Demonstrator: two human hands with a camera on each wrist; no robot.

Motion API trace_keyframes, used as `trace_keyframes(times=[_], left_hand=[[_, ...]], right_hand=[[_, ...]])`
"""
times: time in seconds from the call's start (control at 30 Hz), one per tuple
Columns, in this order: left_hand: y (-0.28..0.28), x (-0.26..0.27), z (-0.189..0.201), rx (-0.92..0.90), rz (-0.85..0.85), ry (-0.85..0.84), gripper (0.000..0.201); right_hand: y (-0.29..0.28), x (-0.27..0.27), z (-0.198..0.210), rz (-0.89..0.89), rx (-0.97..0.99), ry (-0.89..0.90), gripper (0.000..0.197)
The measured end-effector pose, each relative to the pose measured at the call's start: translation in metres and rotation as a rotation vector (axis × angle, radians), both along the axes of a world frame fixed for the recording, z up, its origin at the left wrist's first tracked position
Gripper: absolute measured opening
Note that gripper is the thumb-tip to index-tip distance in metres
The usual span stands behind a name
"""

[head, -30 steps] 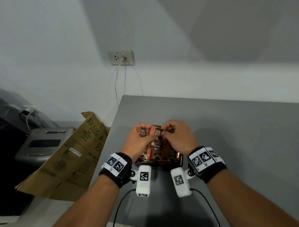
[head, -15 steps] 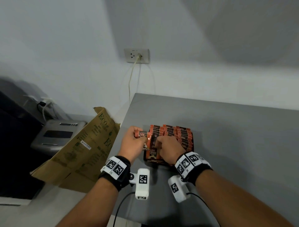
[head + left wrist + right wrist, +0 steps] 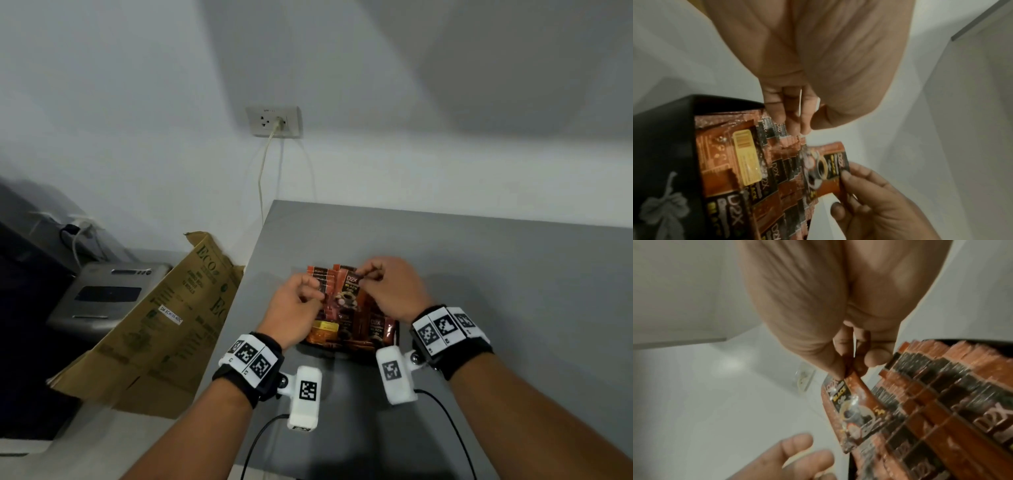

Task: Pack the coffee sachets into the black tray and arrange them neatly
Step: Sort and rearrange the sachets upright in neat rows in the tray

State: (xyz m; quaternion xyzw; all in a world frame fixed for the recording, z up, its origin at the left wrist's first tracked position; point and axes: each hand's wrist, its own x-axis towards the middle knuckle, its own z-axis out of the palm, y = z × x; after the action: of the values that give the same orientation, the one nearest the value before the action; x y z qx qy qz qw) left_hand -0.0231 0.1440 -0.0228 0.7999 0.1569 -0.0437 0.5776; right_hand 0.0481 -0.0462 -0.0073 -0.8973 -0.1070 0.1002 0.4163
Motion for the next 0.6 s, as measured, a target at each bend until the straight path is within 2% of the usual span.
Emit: trace_keyframes(times=[0.13,0.33,0.6], left_hand=[[0.002,-0.006,0.000,0.146,-0.078,0.041,0.023],[-0.005,-0.015,0.003,0.333,-0.281,0.047,0.031],[-0.005,-0.019,-0.003,0.395,-0.344,-0.014,0.038]], right_hand=[[-0.015,-0.002,-0.013,-0.005,-0.146,0.012,0.016],[-0.008,-0.013,-0.035,0.050,-0.217,0.083,0.018],[-0.002,-0.027,-0.037,0.174,-0.260,0.018,0.020]])
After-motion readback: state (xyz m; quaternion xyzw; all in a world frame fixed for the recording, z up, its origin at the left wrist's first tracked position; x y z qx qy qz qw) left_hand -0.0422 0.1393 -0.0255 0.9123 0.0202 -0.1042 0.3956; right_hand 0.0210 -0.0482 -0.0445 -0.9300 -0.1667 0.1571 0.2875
